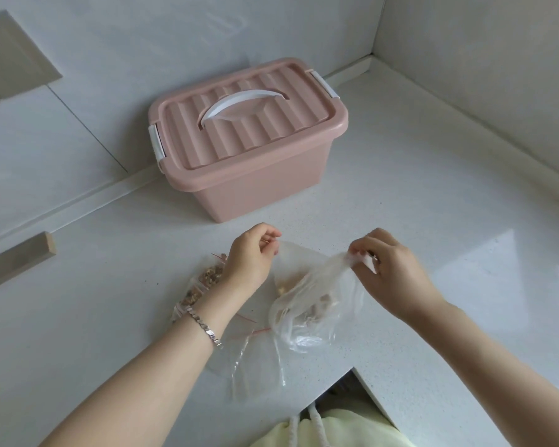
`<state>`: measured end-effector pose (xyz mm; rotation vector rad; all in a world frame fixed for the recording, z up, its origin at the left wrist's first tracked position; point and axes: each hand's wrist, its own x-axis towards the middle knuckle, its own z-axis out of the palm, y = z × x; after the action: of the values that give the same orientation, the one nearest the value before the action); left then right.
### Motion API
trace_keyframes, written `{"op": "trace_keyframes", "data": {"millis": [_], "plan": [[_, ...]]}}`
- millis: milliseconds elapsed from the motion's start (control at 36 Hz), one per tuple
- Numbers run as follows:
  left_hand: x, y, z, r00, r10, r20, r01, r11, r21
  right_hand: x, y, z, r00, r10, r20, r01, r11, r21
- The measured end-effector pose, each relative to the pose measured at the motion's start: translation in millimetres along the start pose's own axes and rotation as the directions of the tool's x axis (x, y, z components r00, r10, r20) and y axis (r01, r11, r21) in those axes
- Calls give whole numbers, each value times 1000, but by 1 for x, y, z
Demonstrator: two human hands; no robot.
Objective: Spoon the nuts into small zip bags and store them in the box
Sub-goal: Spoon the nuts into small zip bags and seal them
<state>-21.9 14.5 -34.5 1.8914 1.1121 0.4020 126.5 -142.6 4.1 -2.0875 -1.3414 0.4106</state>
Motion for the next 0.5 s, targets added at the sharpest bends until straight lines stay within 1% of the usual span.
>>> {"op": "trace_keyframes", "data": {"millis": [111, 194, 250, 278, 333, 389, 444, 500], "plan": [[0, 11, 7, 988, -50, 146, 75, 983, -169, 25, -6, 12, 987, 32, 158, -25, 999, -46], [0, 24, 11, 978, -52, 204, 100, 968, -229, 43, -15, 23, 940, 70, 334, -43, 995, -89], [-1, 31, 13, 979, -22, 204, 71, 968, -239, 53, -17, 30, 914, 94, 395, -28, 985, -170], [-4, 32, 13, 983, -6, 184, 50, 971, -234, 58, -18, 31, 916, 112, 386, -40, 981, -191], [-11, 29, 14, 988, 4, 152, 27, 978, -205, 64, -18, 30, 933, 153, 327, -99, 979, -176], [-21, 19, 15, 985, -21, 174, 42, 992, -117, 67, -16, 27, 945, 182, 272, -151, 980, -131], [-33, 7, 19, 976, -104, 190, 101, 995, 26, 68, -13, 21, 953, 206, 222, -189, 977, -96], [-42, -7, 27, 952, -221, 212, 193, 971, 145, 67, -8, 16, 948, 263, 182, -253, 964, -76]]}}
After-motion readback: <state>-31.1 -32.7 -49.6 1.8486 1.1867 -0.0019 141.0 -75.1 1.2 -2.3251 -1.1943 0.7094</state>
